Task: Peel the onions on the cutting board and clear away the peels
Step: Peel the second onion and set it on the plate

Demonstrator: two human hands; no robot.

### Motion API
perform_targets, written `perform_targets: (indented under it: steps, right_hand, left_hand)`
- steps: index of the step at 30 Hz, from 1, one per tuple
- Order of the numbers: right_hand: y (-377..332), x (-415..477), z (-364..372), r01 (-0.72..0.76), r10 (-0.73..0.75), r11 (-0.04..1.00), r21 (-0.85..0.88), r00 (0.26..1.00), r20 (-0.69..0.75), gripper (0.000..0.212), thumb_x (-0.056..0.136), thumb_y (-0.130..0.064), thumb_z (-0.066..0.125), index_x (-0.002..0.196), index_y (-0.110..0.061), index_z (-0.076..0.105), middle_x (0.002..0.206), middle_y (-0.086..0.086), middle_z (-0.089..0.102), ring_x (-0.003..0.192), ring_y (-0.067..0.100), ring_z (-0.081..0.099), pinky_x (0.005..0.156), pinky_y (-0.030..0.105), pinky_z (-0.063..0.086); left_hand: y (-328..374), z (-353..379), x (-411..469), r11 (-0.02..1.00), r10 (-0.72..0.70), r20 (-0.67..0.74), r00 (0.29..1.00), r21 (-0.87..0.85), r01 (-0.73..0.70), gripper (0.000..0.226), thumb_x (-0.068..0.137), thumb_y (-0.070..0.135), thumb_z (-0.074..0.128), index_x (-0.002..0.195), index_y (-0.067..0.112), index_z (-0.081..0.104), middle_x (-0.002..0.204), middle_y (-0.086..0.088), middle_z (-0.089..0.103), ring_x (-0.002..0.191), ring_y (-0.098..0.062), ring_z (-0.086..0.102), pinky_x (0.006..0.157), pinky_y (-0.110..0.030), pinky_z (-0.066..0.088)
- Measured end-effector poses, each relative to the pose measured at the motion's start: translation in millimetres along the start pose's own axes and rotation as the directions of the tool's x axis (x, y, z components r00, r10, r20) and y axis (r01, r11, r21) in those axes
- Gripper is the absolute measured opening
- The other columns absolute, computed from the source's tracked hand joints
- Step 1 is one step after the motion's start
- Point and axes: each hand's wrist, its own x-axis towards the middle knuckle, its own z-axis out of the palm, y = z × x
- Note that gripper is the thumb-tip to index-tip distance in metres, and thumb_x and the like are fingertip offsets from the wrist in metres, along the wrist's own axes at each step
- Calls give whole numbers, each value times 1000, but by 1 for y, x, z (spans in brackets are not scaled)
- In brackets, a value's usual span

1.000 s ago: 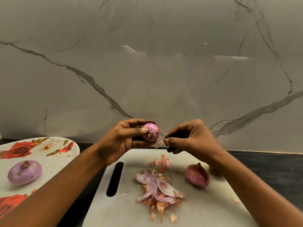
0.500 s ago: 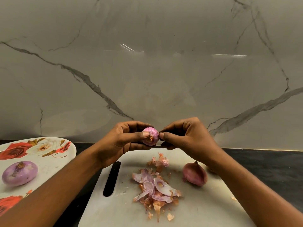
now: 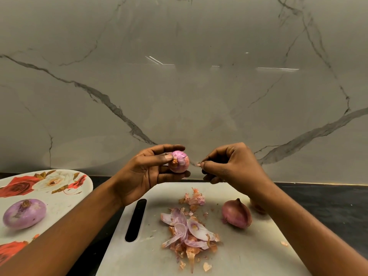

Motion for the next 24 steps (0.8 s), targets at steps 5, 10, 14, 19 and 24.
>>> perform_targets:
  steps: [5, 10, 14, 19, 24]
  right_hand:
    - [2, 0, 2, -25, 29, 999, -33, 995, 98, 12, 87, -4, 84, 98, -5, 81, 82, 8, 81, 75, 23, 80, 70, 34, 67]
    - [-3, -2, 3, -73, 62, 994, 81, 989, 136, 14, 93, -9, 79, 106, -4, 81, 87, 11, 82, 79, 27, 81, 72, 35, 67]
    - [-7, -4, 7, -144, 111, 973, 179, 977, 183, 25, 93, -14, 80, 115, -3, 77, 93, 15, 81, 82, 32, 81, 69, 31, 66]
    - [-7, -5, 10, -173, 129, 963, 208, 969, 212, 28, 94, -15, 78, 119, -2, 75, 94, 15, 82, 86, 31, 81, 74, 32, 67]
    - [-6, -5, 10, -154, 112, 963, 221, 975, 192, 22, 93, -10, 77, 115, -3, 77, 93, 16, 82, 89, 29, 81, 80, 33, 67]
  left_hand:
    - [-1, 2, 0, 999, 3, -19, 1000, 48, -2, 35, 96, 15, 68, 129, 6, 71, 129, -26, 70, 113, -50, 71, 94, -46, 62]
    - [-1, 8, -1, 988, 9, -78, 997, 153, 3, 41, 89, 20, 67, 129, 9, 69, 123, -21, 75, 106, -45, 75, 88, -39, 65]
    - [0, 11, -3, 972, 28, -106, 994, 237, -2, 41, 87, 24, 68, 126, 11, 71, 116, -15, 77, 100, -38, 78, 76, -32, 66]
    - [-2, 11, -3, 969, 47, -101, 994, 247, -20, 38, 85, 22, 70, 121, 9, 73, 114, -11, 78, 104, -31, 77, 77, -28, 64]
    - [-2, 8, -3, 972, 44, -78, 996, 232, -24, 39, 85, 16, 71, 122, 7, 72, 118, -12, 78, 108, -30, 76, 81, -28, 64]
